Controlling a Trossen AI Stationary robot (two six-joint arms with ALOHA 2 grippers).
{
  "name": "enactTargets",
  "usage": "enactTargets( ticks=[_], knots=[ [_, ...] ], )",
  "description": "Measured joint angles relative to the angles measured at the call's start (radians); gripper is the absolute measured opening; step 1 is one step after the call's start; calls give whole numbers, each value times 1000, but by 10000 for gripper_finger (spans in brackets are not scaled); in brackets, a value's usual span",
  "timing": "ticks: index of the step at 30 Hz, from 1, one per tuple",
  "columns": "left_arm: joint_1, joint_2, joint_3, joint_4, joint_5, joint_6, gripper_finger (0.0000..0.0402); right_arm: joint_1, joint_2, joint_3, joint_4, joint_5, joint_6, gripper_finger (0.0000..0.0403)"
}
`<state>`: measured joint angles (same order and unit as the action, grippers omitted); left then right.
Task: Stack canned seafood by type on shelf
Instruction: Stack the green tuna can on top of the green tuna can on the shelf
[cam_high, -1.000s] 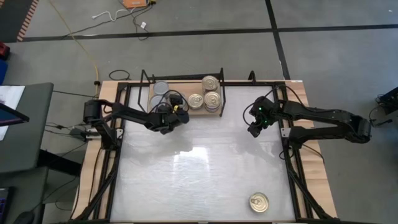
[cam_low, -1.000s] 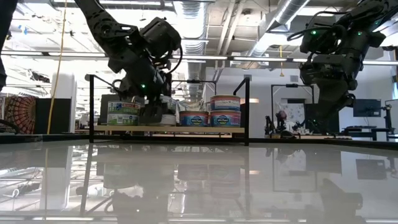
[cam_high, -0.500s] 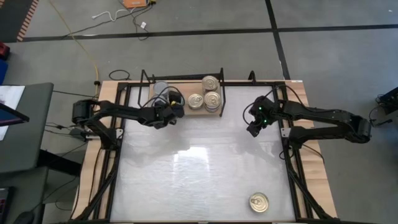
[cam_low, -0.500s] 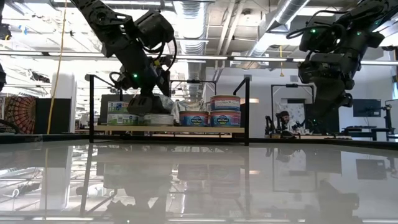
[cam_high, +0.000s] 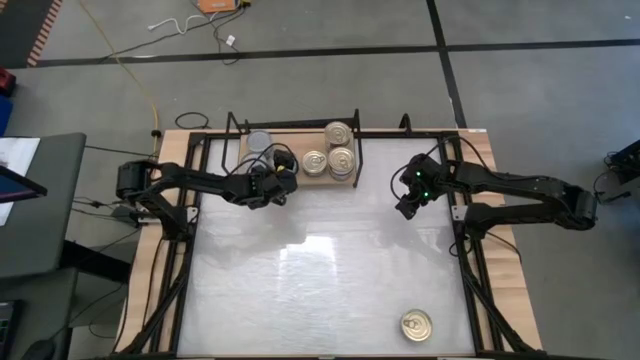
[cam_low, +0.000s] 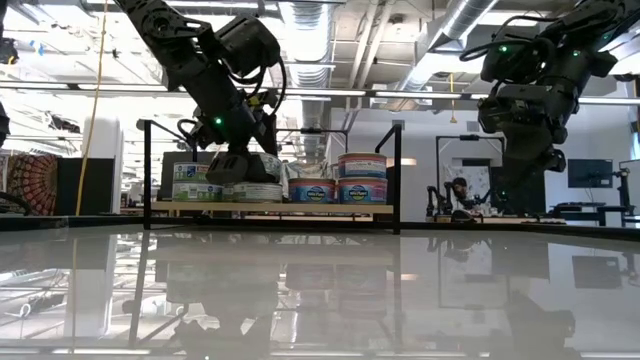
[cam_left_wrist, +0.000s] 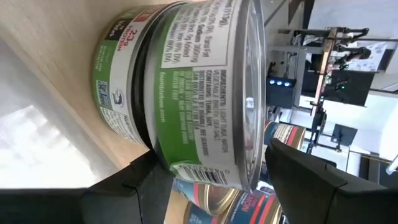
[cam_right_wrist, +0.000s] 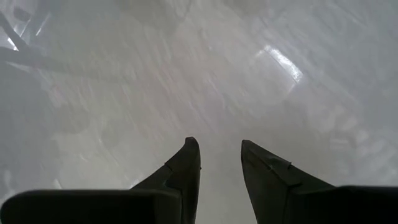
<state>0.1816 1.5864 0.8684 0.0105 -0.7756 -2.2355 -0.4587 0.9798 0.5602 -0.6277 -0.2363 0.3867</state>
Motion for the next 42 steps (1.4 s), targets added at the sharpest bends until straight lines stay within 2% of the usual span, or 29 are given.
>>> enactTargets(
  ticks=[6,12,16,20,24,28,34,42],
  knots=[
    [1,0,0,0,-13,-9,240,0,0,0,-1,0,13,141],
    [-1,-1,1,-24,17,-48,240,0,0,0,-4,0,14,141],
    [-7,-9,1,-26,14,-23,240,0,0,0,-1,0,15,141],
    [10,-32,1,-63,71,-34,240,0,0,0,5,0,15,141],
    [4,-56,-1,-54,42,30,240,0,1,0,18,0,15,141],
    [23,-75,-1,-117,116,40,240,0,2,0,28,0,15,141],
    [19,-76,-1,-105,168,44,240,0,2,0,37,0,16,141],
    [19,-76,-1,-100,169,41,240,0,2,0,39,0,31,141]
  ],
)
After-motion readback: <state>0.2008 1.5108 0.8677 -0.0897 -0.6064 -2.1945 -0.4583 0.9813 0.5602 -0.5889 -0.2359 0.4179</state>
